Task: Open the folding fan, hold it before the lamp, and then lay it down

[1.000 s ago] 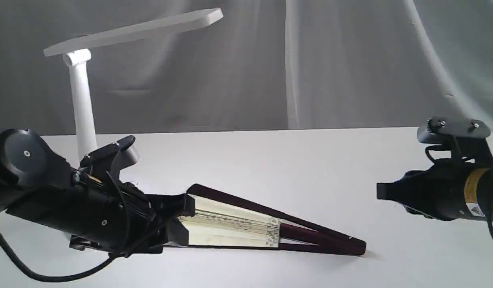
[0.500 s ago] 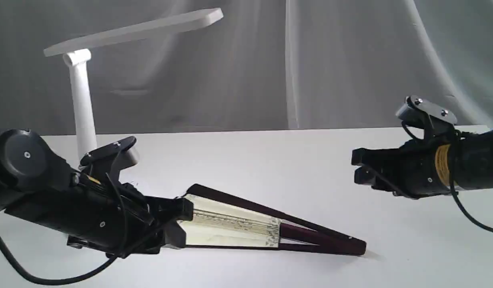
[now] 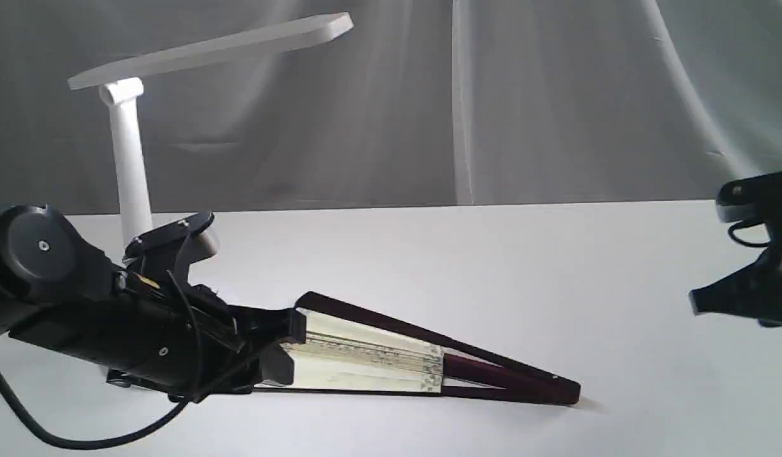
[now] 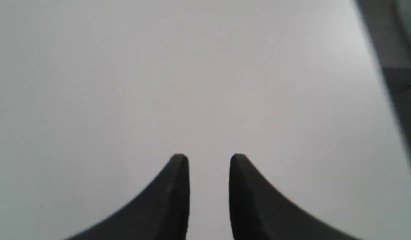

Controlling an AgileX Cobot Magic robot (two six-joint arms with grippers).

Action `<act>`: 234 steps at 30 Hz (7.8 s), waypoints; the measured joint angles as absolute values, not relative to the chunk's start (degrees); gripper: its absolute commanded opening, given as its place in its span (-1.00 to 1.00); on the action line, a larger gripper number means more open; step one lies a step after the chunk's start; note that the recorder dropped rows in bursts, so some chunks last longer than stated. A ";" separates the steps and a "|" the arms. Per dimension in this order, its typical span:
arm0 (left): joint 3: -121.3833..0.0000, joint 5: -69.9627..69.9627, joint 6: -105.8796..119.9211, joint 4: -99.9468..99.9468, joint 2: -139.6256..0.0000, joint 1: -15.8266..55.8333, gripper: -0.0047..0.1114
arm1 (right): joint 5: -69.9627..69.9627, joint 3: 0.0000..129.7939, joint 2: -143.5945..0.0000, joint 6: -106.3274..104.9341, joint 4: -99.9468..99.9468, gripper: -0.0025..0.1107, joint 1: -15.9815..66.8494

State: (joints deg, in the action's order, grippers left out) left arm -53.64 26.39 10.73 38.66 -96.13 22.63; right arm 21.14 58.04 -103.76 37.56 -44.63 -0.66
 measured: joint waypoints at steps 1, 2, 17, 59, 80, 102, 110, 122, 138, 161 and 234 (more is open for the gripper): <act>-53.64 26.38 10.73 38.66 -96.13 22.63 -0.21 | 21.33 58.65 -103.76 28.09 -34.15 -0.58 -0.38; -53.64 26.38 10.73 38.56 -96.13 22.63 -0.21 | 22.42 59.74 -103.76 18.71 -23.65 -0.58 0.04; -53.64 27.17 10.73 38.56 -96.13 22.63 -0.21 | 58.78 80.99 -114.92 -36.14 48.90 -0.19 0.61; -53.64 27.53 10.73 38.56 -96.13 22.63 -0.21 | 60.65 94.67 -139.77 -52.01 67.85 -0.24 7.30; -53.64 27.56 10.73 38.56 -96.13 22.63 -0.21 | 60.40 95.26 -140.49 -52.74 68.78 -0.96 7.95; -52.15 23.65 16.44 38.56 -87.26 22.63 -0.28 | 69.08 95.02 -140.21 -50.89 82.11 -0.96 2.35; -44.11 14.53 18.18 39.48 -79.51 22.63 -0.28 | 69.08 95.02 -136.69 -49.34 82.31 -0.96 2.35; -37.59 9.51 18.18 42.57 -77.70 22.63 -0.21 | 69.16 95.02 -133.33 -43.86 82.37 -0.96 2.57; -36.36 4.13 31.48 45.53 -79.66 22.63 -0.38 | 69.21 95.02 -131.13 -41.85 82.73 -0.96 2.82; -40.31 28.12 3.15 3.47 -76.83 22.63 -0.92 | 69.21 95.02 -131.13 -41.44 82.73 -0.96 2.82; -41.37 -69.06 -101.19 0.33 -123.22 24.98 -0.03 | 69.32 95.02 -131.13 -40.45 86.33 -0.96 8.12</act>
State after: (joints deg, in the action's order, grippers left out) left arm -41.37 -69.07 -101.19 0.33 -123.22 24.98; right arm 69.32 95.02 -131.13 -40.45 86.33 8.12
